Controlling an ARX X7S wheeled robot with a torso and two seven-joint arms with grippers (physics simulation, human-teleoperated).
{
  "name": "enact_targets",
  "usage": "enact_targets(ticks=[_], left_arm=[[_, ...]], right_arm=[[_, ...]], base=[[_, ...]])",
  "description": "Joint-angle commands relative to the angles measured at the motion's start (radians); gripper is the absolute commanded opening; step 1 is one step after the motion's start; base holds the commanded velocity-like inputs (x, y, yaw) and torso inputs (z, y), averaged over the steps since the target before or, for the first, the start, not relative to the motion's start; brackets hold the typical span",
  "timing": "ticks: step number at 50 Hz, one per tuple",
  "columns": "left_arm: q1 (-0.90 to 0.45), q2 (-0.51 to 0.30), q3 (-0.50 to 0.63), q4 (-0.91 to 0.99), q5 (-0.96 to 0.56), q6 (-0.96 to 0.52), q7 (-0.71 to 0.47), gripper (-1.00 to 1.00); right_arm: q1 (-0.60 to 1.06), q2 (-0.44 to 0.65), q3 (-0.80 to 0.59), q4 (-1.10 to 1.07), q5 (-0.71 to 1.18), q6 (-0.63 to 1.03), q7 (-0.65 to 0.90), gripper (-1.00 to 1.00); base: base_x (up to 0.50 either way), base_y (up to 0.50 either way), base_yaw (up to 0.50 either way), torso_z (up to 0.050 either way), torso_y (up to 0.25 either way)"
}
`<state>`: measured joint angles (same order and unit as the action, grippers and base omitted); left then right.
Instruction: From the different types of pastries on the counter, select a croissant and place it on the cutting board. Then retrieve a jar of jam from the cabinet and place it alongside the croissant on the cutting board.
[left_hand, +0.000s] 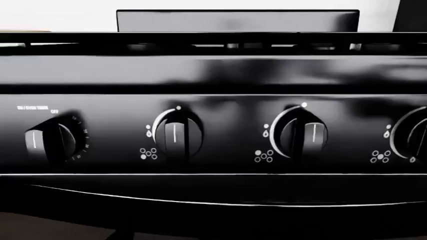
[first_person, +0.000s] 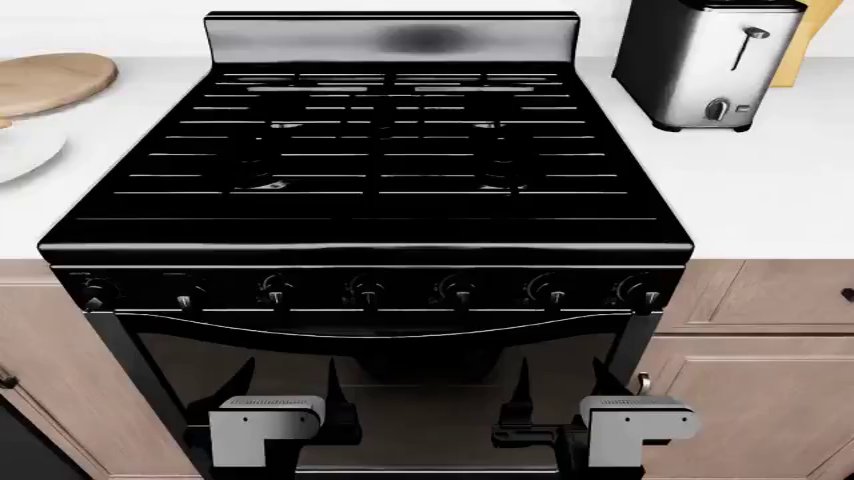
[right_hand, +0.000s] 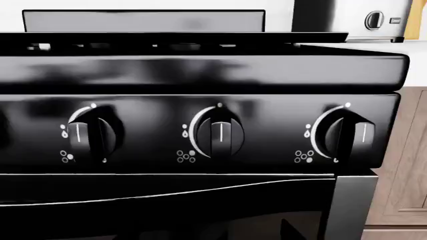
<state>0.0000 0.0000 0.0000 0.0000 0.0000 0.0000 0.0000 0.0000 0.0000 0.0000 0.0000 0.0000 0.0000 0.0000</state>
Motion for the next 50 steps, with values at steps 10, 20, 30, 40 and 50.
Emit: enact_targets(ticks=[10, 20, 30, 40, 50], left_arm=[[-0.004, -0.043, 0.055, -0.010, -0.030, 0.001, -0.052, 1.00], [0.006, -0.076, 0.067, 0.008, -0.125, 0.019, 0.003, 1.00], [0.005, -0.092, 0.089, 0.001, -0.122, 0.040, -0.004, 1.00], [0.010, -0.105, 0.101, 0.010, -0.135, 0.040, -0.015, 1.00], [0.023, -0.120, 0.117, 0.037, -0.140, 0.023, -0.027, 1.00]], right_arm=[[0.001, 0.039, -0.043, -0.006, 0.015, 0.008, 0.110, 1.00], [0.008, 0.062, -0.094, 0.000, -0.034, 0.020, 0.156, 1.00], [0.010, 0.077, -0.117, 0.003, -0.045, 0.020, 0.180, 1.00], [0.009, 0.088, -0.143, -0.003, -0.058, 0.029, 0.200, 1.00], [0.011, 0.099, -0.165, -0.009, -0.065, 0.049, 0.218, 1.00]], base=[[0.00, 0.00, 0.00, 0.000, 0.000], [0.00, 0.44, 0.00, 0.019, 0.000], [0.00, 0.50, 0.00, 0.050, 0.000], [0.00, 0.50, 0.00, 0.050, 0.000], [0.00, 0.50, 0.00, 0.043, 0.000]])
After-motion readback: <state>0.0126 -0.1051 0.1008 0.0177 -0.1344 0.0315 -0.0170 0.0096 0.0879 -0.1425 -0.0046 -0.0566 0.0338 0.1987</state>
